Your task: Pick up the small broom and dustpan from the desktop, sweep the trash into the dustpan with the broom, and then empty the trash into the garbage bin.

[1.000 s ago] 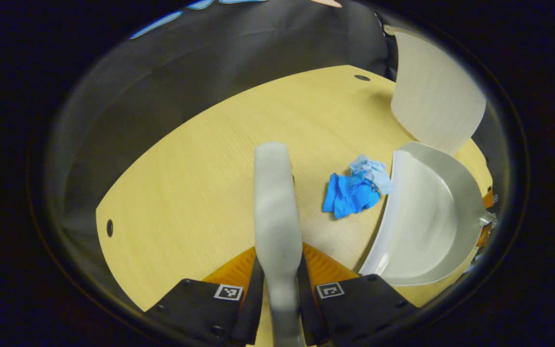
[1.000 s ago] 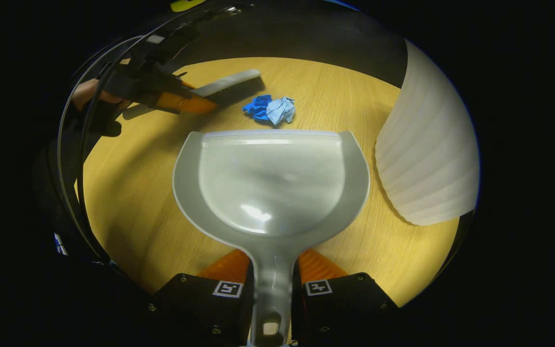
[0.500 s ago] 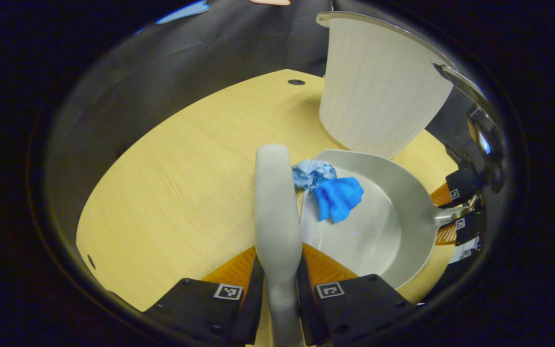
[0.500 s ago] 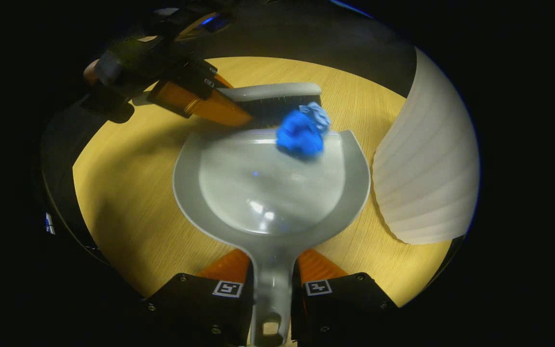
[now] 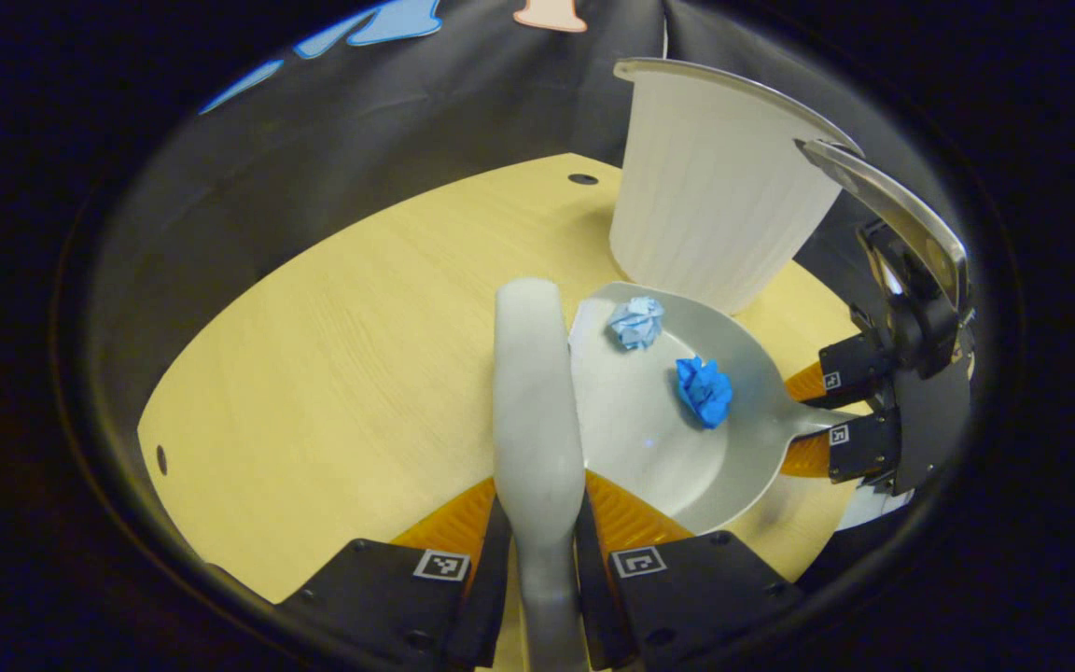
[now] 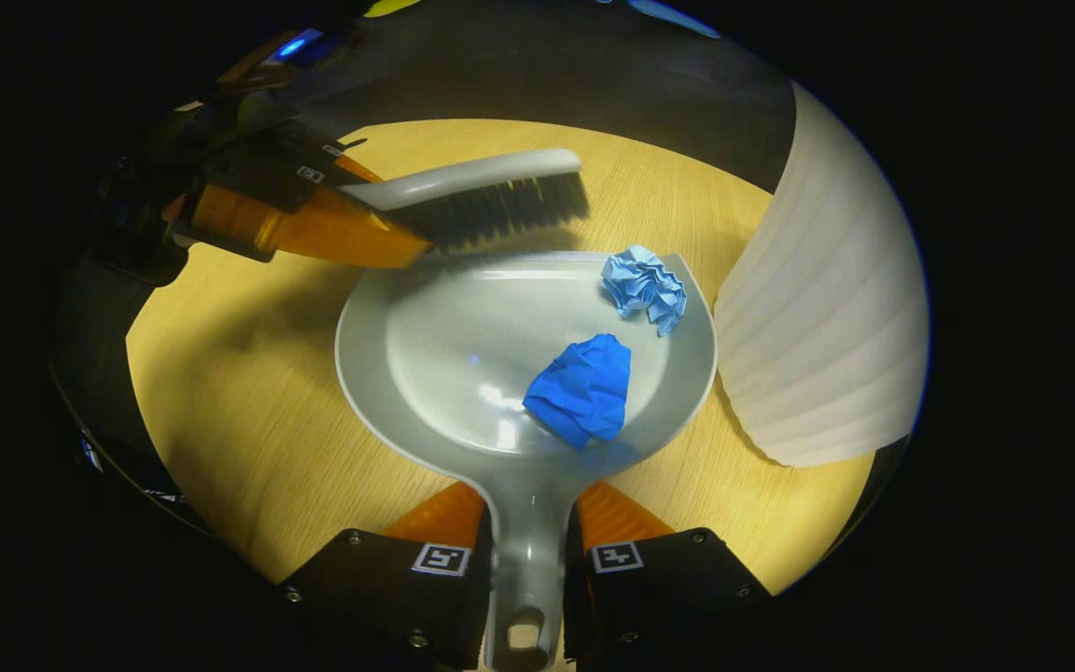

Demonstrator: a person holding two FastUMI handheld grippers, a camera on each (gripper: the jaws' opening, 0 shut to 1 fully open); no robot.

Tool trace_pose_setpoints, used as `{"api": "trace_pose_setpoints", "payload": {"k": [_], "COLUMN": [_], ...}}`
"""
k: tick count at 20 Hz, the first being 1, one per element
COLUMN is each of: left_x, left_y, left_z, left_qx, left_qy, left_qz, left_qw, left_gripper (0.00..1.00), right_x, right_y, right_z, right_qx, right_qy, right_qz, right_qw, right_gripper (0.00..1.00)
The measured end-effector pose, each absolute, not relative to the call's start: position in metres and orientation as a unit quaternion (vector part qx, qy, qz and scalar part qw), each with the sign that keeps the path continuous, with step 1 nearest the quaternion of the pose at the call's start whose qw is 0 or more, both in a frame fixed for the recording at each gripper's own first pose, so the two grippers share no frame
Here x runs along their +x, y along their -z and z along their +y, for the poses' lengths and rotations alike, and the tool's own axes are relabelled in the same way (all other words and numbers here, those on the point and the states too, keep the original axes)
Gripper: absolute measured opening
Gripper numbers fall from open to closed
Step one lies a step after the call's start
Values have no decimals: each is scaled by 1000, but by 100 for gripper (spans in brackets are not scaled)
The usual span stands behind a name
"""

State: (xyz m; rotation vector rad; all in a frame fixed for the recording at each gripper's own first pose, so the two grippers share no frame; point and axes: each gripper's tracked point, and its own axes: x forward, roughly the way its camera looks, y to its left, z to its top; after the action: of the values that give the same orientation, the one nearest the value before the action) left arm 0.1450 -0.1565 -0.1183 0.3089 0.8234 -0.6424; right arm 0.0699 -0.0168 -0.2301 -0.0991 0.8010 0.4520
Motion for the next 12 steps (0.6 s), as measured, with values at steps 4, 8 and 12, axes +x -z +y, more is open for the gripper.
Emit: {"api": "trace_pose_setpoints", "payload": {"k": [4, 8, 12], "left_x": [144, 129, 96], "left_y": [117, 139, 186], "left_z": [-103, -46, 30], "left_qx": [113, 72, 36], "left_qy": [248, 193, 137], "left_qz": [390, 393, 401], "left_qw": [880, 896, 905], "left_gripper": [43, 43, 41], "right_x": [72, 71, 71], "right_y": [227, 222, 217], "right_z": [-13, -7, -8], "right_qx": [-35, -22, -5], "right_qy": [-198, -189, -204], "right_qz": [395, 391, 364], "right_qw": [896, 900, 909], "right_gripper": [33, 33, 33]}}
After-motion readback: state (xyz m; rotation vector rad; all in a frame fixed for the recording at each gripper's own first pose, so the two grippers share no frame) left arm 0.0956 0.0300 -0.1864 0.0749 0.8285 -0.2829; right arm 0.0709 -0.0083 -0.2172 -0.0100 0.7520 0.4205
